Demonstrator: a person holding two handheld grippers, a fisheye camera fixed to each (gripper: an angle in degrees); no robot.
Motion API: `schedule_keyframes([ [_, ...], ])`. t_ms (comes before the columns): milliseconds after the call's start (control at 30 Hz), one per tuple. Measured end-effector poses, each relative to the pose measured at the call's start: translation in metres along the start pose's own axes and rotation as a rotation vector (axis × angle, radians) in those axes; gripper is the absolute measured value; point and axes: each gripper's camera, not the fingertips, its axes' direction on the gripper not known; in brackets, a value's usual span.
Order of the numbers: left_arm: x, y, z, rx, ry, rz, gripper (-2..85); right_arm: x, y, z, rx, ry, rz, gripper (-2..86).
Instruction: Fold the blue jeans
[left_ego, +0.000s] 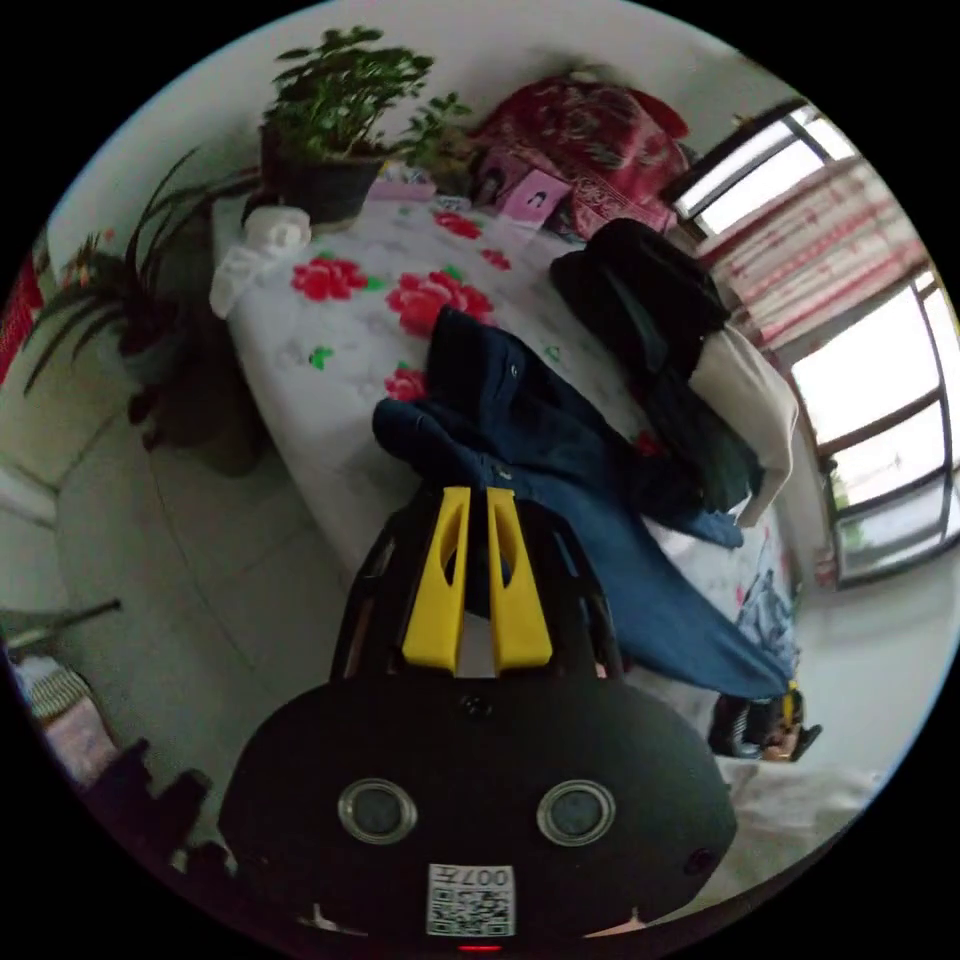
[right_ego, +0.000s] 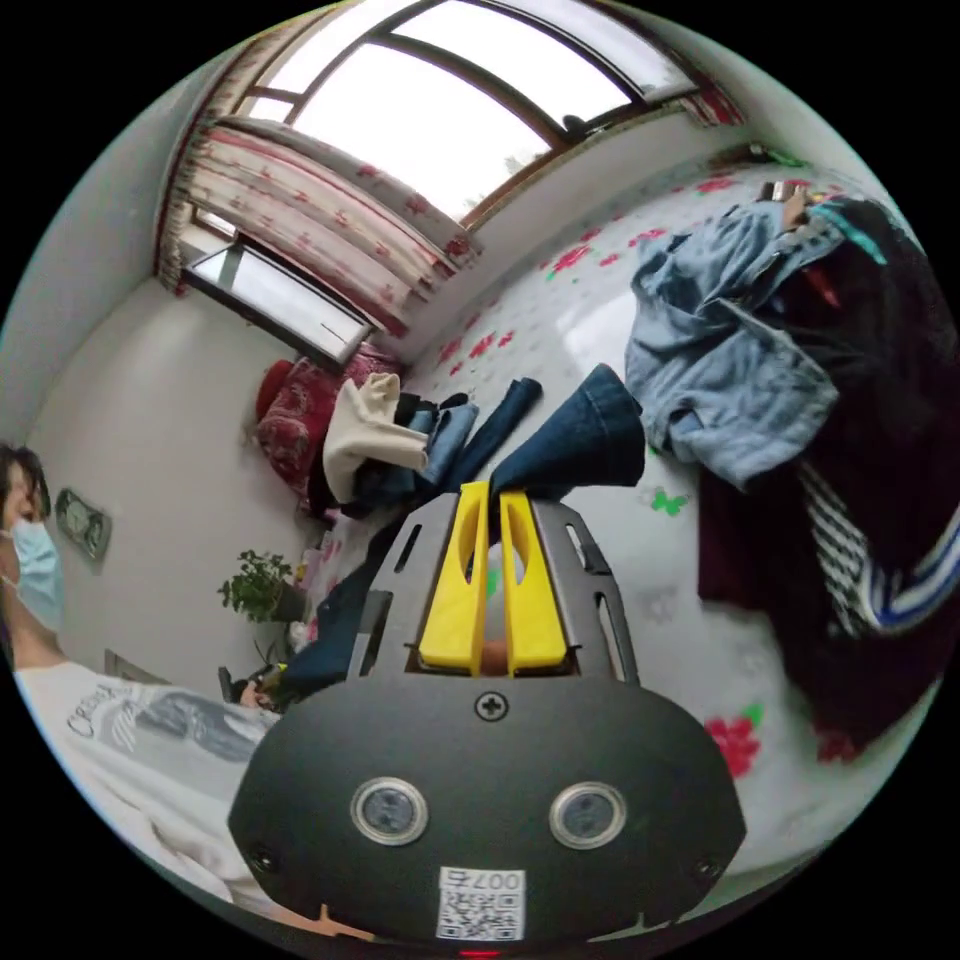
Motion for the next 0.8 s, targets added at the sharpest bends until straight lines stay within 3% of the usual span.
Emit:
schedule_keyframes([
  [133,-0.045,0.033,0.046,-0.187,-0.025,-0.079,1.7,0.02,0.085,-0.016,-0.161,0.224,0.1,1.8],
  [267,-0.053,0.044,0.056,-0.194,-0.029,-0.063,2.0,0.05,0.148,-0.022,-0.227,0.368,0.335,4.7],
  [533,-0.036,0.032,0.049,-0.175,-0.051,0.022,2.1,0.055,0.142,-0.051,-0.063,0.447,0.371,7.6],
  [700,-0.022,0.042,0.056,-0.162,-0.074,0.016,2.1,0.083,0.126,-0.015,-0.22,0.459,0.436,5.6],
  [733,-0.018,0.044,0.056,-0.158,-0.071,0.015,2.1,0.076,0.123,-0.014,-0.205,0.543,0.389,4.4],
  [800,-0.011,0.047,0.054,-0.147,-0.064,0.017,2.1,0.074,0.119,-0.008,-0.31,0.529,0.343,2.6],
])
